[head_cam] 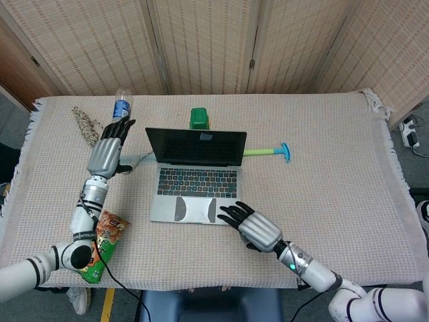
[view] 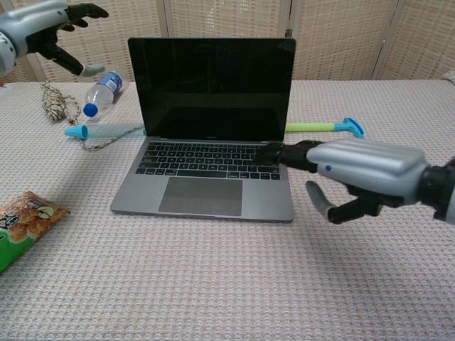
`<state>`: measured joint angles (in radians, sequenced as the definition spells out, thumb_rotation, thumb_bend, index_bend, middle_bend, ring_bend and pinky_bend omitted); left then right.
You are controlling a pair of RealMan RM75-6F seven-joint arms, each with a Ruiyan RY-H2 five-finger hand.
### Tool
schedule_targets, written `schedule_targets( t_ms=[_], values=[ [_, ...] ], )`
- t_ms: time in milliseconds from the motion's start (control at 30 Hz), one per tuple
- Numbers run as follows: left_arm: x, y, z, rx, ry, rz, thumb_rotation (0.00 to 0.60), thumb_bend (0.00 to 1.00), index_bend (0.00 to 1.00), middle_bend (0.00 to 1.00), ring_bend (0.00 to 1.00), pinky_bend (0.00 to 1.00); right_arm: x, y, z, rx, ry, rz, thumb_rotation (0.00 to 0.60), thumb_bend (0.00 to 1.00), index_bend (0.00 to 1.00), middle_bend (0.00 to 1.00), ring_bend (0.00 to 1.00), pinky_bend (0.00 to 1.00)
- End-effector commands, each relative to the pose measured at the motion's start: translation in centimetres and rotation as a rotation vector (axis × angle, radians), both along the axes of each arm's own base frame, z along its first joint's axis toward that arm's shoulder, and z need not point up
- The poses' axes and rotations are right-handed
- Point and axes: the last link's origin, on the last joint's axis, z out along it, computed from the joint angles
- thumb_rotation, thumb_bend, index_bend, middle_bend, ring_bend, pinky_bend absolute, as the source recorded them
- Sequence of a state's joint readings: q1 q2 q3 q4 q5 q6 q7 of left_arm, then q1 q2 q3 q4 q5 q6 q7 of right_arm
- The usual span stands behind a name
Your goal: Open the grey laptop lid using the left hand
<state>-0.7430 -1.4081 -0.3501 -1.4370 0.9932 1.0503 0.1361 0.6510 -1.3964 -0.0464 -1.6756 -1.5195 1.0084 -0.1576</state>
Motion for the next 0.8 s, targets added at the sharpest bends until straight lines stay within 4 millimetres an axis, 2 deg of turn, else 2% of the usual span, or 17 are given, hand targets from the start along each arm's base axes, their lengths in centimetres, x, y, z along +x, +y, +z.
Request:
schedule_targets(
  t_ms=[33, 100, 167, 300, 533, 700, 800],
  values=[
    [-3.1, -3.8, 1.9, 0.015, -0.003, 0.035, 0.6, 0.42, 0.0, 0.02, 0.0, 0.0, -2.5, 1.4, 4.8, -0.165, 0.023, -0.05, 0.6, 0.84, 0.0, 0.0, 0.08, 0.0],
    [-4.4, -5.7, 2.5, 0.021, 0.002, 0.038, 0.6, 0.43, 0.01, 0.03, 0.0, 0.0, -3.8, 2.1, 6.9, -0.249, 0.042, -0.084, 0.6, 0.69, 0.0, 0.0, 0.08, 0.0],
    [-5.5, -7.4, 3.0, 0.026, 0.02, 0.035, 0.6, 0.43, 0.03, 0.04, 0.0, 0.0, -4.7, 2.8, 8.5, -0.308, 0.055, -0.117, 0.6, 0.65, 0.0, 0.0, 0.08, 0.0],
    [-8.0, -11.1, 4.1, 0.039, 0.032, 0.044, 0.6, 0.43, 0.07, 0.06, 0.0, 0.0, -7.1, 4.6, 11.3, -0.418, 0.096, -0.182, 0.6, 0.64, 0.0, 0.0, 0.08, 0.0],
    [-11.7, -17.1, 5.9, 0.064, 0.077, 0.135, 0.6, 0.43, 0.07, 0.06, 0.0, 0.0, -11.0, 7.4, 14.6, -0.506, 0.073, -0.308, 0.6, 0.64, 0.0, 0.0, 0.07, 0.0],
    [-13.0, -20.4, 6.6, 0.097, 0.056, 0.194, 0.6, 0.43, 0.07, 0.06, 0.0, 0.0, -12.8, 9.3, 15.6, -0.549, 0.012, -0.371, 0.6, 0.64, 0.0, 0.0, 0.07, 0.0],
    [-13.4, -21.7, 6.8, 0.109, 0.057, 0.201, 0.6, 0.43, 0.07, 0.06, 0.0, 0.0, -13.1, 9.9, 15.7, -0.558, -0.011, -0.375, 0.6, 0.64, 0.0, 0.0, 0.07, 0.0]
  ],
)
